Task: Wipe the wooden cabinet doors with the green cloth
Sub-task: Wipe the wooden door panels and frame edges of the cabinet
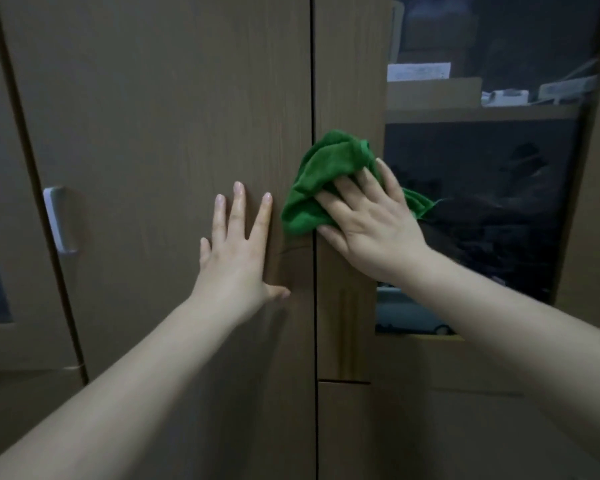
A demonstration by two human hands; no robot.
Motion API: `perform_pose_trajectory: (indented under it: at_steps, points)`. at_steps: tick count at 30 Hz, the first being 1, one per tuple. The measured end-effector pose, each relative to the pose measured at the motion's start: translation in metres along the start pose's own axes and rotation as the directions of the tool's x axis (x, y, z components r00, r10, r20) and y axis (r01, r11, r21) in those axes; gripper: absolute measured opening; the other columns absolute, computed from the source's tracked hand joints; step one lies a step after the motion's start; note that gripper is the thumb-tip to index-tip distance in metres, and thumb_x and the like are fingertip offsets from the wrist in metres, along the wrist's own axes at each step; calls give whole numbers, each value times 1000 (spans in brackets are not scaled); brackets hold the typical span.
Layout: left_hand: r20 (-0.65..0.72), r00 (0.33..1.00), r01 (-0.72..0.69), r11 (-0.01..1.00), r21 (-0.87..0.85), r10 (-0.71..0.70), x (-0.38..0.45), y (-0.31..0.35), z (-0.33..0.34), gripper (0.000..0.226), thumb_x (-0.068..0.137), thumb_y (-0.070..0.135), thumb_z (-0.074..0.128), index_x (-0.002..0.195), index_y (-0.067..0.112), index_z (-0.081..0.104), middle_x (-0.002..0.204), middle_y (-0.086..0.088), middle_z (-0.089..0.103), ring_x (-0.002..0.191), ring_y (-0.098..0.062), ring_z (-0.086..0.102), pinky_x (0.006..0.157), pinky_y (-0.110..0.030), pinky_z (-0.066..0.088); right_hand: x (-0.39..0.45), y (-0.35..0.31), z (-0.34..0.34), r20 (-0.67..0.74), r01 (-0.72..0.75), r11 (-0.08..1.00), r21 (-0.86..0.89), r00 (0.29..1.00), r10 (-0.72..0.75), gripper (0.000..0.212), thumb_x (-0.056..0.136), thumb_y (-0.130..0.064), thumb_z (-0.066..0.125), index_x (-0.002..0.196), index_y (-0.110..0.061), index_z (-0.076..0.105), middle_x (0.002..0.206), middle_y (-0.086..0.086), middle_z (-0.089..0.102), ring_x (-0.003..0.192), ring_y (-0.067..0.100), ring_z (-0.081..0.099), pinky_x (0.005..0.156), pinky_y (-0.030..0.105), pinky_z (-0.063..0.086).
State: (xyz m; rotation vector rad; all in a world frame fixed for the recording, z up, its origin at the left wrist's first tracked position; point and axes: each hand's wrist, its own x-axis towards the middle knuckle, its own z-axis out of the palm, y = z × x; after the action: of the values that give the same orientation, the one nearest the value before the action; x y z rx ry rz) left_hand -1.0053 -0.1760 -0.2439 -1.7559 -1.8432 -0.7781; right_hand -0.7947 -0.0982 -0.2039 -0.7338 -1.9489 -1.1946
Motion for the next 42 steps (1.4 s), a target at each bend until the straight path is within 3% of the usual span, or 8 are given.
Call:
perform_pose_trajectory:
  at_steps: [6,11,15,18,24,30,36,42]
  points:
    - [-27,999,-32,998,62,34,-15,-3,21,144,59,57,86,153,32,-20,158,1,-37,148,-26,-25,115,-62,13,-70,-29,22,51,214,976,43,975,-216,42,102,-42,45,138,-23,55,145,6,54,143,32,38,122,51,19]
    - [-28,999,-17,995,99,20,-14,-5,27,146,60,56,85,150,29,-27,156,1,-40,146,-25,-29,116,-58,9,-92,14,14,107,574,799,180,796,-596,30,93,-26,53,120,-22,67,128,3,66,133,29,47,121,51,23]
    - [-19,1000,-14,989,150,17,-23,-8,39,138,71,62,73,147,14,-31,156,-2,-40,147,-25,-27,118,-55,13,-66,27,9,-63,148,962,231,989,-137,31,87,-18,54,115,-14,67,127,14,65,134,36,40,119,56,22]
    - [-34,999,-11,988,156,16,-32,-9,47,127,78,62,66,148,10,-27,158,-5,-35,148,-23,-25,119,-55,17,-47,-13,10,-46,-94,971,218,993,106,47,91,-30,50,137,-21,55,149,9,50,145,36,26,123,52,10]
    - [-71,995,-55,986,159,67,-37,-13,50,127,74,66,65,155,6,-13,163,-7,-25,151,-25,-16,117,-57,21,-103,-61,27,129,121,983,136,982,-139,42,92,-32,52,133,-25,60,139,3,59,139,33,41,123,51,16]
    - [-13,999,-36,985,166,39,-38,-11,51,149,58,73,75,152,7,-20,160,-5,-33,150,-25,-21,117,-57,14,-150,-34,24,229,473,851,228,823,-519,29,89,-24,53,110,-23,73,118,0,70,127,27,58,118,47,26]
    - [-3,1000,-2,988,154,3,-49,-7,57,135,72,67,69,152,4,-19,160,-8,-32,150,-25,-21,120,-54,15,-130,-42,10,41,135,951,278,987,-152,32,83,-17,56,114,-17,68,116,3,69,119,31,52,103,46,38]
    - [36,999,10,1000,5,-11,-78,-17,72,110,78,56,52,156,13,-12,161,3,-29,149,-15,-23,121,-54,10,-84,-132,29,167,-64,966,251,986,22,63,81,-36,53,143,-25,53,147,-1,54,138,31,40,121,52,17]
